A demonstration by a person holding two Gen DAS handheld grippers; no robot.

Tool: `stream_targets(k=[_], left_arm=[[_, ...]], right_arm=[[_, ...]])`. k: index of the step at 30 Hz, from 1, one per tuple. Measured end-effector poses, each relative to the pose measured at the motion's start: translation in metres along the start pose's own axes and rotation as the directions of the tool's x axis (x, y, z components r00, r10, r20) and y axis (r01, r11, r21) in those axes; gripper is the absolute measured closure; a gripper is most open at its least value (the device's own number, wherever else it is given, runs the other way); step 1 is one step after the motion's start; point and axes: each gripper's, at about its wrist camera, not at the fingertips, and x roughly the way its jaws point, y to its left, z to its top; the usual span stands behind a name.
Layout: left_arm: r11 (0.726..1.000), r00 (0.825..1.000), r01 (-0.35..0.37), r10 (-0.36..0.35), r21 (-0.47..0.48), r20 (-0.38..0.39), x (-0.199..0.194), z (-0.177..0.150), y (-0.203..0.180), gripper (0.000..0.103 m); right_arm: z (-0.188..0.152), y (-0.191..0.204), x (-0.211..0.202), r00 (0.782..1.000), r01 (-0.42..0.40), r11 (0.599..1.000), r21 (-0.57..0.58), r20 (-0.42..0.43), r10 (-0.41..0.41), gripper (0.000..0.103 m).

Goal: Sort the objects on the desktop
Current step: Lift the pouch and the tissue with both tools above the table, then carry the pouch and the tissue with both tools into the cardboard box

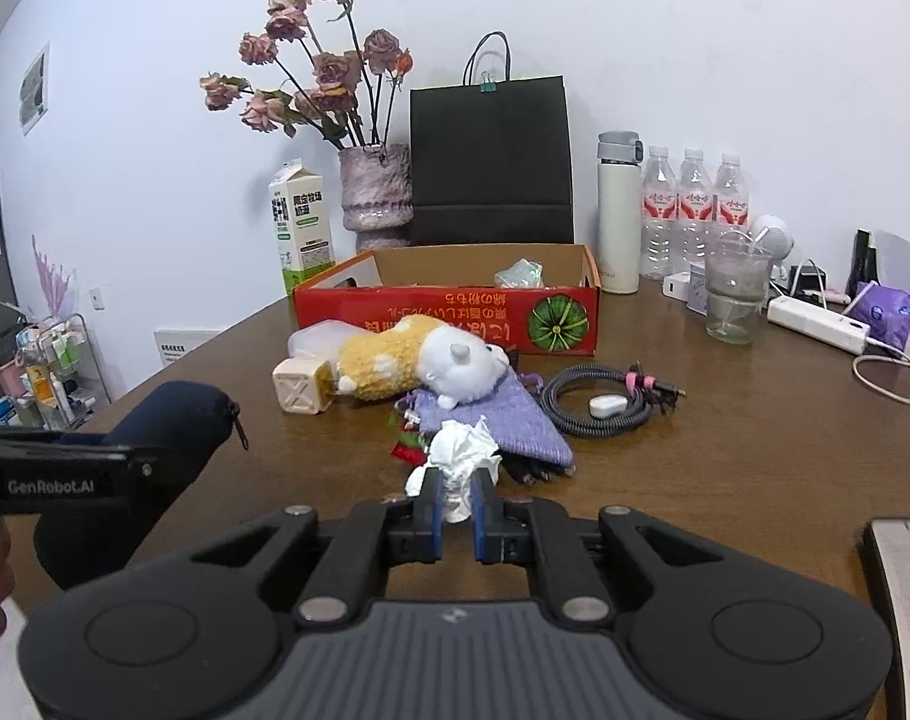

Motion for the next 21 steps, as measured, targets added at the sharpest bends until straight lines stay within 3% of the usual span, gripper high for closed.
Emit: stream_targets(k=[9,21], left_arm=[[1.0,0.995,-0.007,0.005,0.03,0.096,0.038,0.054,0.0,0.041],[1.0,0.991,0.002,-0.004,0.014,0.131,0.087,0.112,0.003,0.041]], right_arm=[[0.051,-0.009,0.047,0.998,0.009,1.0,-0.023,0.069,-0.007,0.095],[0.115,-0.026,0.101,0.991,0.04,0.998,-0.047,0.133,-0.033,0.095]])
